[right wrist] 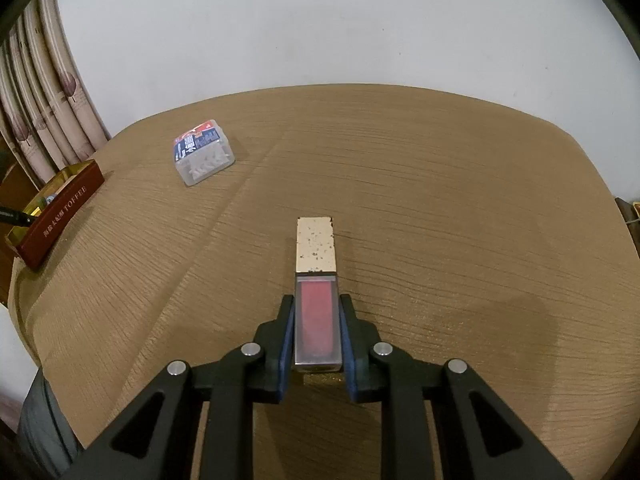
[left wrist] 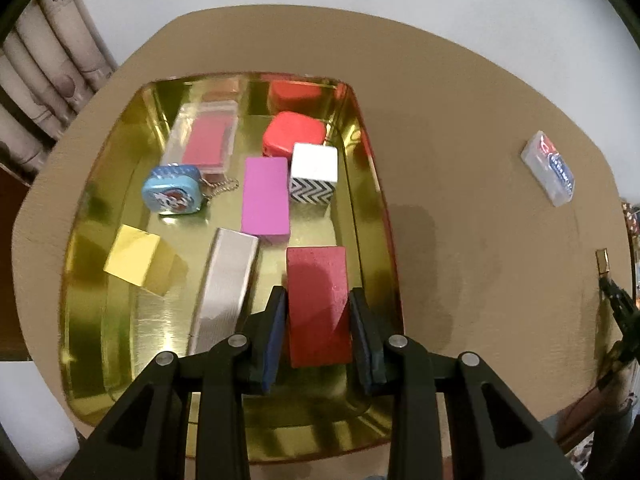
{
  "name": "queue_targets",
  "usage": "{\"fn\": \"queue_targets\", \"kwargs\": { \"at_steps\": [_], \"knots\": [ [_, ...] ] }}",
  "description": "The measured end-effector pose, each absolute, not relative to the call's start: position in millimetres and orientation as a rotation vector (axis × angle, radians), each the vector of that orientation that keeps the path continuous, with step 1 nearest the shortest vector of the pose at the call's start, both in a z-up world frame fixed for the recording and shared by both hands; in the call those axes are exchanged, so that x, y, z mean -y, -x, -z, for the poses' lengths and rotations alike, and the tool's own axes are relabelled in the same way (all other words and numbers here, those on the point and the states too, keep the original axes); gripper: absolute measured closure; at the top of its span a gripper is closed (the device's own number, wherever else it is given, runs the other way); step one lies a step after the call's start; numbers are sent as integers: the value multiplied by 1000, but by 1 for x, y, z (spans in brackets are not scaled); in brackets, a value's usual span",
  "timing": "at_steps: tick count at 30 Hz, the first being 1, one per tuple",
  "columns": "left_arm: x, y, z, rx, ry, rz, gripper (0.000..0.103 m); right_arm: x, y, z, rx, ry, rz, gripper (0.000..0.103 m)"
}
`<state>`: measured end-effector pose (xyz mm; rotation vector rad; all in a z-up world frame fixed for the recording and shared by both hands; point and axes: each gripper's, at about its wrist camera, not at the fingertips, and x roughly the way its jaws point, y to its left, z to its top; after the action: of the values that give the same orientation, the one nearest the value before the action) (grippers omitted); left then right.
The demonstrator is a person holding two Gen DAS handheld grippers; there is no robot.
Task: Organize rigid objects
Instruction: 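Carry the red block into the tin and open the left gripper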
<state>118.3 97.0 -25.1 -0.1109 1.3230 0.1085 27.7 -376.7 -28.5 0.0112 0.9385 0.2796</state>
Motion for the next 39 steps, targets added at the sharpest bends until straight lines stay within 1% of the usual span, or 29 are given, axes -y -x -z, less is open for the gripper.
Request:
{"fn": "queue_targets", "kwargs": {
  "at_steps": [14,26,39],
  "knots": [
    [-86,-120,41,-1326,104,-133,75,381,-30,29,-942,-21,-287,83],
    [-78,-124,33,-1298,42,-136,74,374,-27,27,-942,9,-272,83],
    [-102,-109,9,-1219,120,-167,74,374,-26,26,-951,-9,-267,83]
  ]
}}
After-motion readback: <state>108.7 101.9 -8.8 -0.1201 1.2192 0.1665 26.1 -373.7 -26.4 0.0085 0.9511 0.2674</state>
